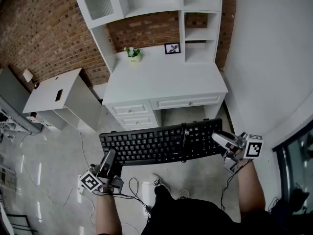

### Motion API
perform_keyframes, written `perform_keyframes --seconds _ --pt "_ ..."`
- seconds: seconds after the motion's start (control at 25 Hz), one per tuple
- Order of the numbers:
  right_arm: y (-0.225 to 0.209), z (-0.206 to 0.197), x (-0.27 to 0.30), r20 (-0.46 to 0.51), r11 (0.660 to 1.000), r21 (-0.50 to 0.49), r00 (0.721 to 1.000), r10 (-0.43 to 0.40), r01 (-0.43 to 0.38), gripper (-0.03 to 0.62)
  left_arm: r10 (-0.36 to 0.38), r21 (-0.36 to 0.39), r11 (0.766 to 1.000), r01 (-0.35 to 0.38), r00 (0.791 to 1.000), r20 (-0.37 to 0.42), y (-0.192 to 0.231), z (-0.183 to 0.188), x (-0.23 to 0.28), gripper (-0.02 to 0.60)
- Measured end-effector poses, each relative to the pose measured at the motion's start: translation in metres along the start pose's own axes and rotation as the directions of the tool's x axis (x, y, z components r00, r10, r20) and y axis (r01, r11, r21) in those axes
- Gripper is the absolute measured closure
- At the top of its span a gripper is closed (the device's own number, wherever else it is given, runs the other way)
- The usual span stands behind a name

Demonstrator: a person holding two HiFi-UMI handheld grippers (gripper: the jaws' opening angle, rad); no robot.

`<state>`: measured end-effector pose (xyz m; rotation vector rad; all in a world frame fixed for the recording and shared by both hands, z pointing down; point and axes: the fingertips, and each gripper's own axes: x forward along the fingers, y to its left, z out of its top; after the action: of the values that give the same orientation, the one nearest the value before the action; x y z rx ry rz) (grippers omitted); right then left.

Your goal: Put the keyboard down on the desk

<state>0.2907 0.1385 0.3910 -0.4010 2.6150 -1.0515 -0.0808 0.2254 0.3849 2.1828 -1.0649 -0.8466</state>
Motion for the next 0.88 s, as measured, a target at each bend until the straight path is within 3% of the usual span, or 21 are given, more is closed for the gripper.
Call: perform_keyframes --seconds 0.64,0.88 --pt "0.003 0.001 -0.005 0.039 1.000 0.002 0.999 -0.008 0.008 0.456 0.006 0.013 1.000 -0.005 1.000 -0.030 0.001 0.005 0.008 0.422" --pt "-0.008 -0.004 -0.005 0.058 1.000 0.001 0.998 -0.013 0.013 0.456 -0.025 0.002 1.000 0.026 0.999 -0.038 0.008 0.002 0.014 0.422"
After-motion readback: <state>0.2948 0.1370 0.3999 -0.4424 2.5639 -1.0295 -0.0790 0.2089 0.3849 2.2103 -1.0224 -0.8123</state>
